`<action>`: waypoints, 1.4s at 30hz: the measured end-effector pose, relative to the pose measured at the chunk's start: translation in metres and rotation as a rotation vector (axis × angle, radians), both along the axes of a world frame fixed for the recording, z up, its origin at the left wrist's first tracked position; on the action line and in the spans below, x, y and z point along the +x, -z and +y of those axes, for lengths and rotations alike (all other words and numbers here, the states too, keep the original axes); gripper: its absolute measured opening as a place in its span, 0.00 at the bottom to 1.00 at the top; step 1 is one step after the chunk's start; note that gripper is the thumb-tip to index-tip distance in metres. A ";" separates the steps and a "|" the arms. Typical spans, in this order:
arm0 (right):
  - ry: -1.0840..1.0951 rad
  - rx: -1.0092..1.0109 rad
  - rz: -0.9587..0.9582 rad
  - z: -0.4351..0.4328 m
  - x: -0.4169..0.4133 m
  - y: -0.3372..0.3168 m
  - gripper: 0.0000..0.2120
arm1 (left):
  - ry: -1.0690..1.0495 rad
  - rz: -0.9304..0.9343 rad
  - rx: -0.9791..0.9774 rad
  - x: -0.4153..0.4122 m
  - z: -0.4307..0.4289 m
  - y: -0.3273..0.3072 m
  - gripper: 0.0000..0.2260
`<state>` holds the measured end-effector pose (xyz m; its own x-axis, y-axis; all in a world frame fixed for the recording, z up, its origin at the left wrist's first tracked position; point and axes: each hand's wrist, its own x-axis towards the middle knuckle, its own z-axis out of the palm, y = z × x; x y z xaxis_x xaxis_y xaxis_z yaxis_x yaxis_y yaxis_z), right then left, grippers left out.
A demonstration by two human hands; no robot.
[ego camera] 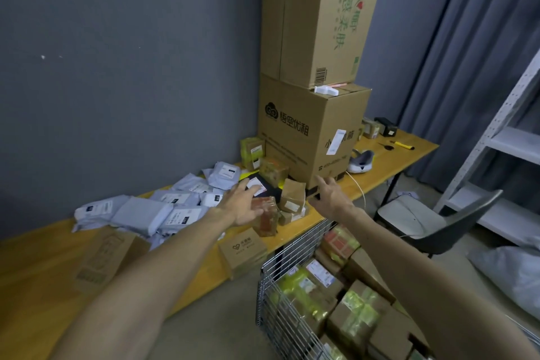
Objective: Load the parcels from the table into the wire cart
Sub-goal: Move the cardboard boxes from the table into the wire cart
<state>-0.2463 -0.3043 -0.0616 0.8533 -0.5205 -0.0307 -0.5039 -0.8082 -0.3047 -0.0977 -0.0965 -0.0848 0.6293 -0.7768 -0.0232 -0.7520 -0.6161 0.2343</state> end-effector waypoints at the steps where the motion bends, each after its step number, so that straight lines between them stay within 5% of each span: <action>1: -0.004 -0.005 0.007 -0.002 0.005 0.003 0.34 | -0.002 0.008 0.010 0.003 -0.002 0.003 0.32; 18: -0.090 0.089 0.051 -0.126 0.162 0.060 0.30 | -0.055 0.127 0.219 0.099 -0.117 0.048 0.36; 35: -0.025 0.158 0.273 -0.187 0.258 0.177 0.32 | -0.039 0.306 0.333 0.165 -0.177 0.175 0.33; 42: 0.027 0.220 0.421 -0.182 0.280 0.210 0.33 | -0.016 0.243 0.226 0.212 -0.191 0.196 0.23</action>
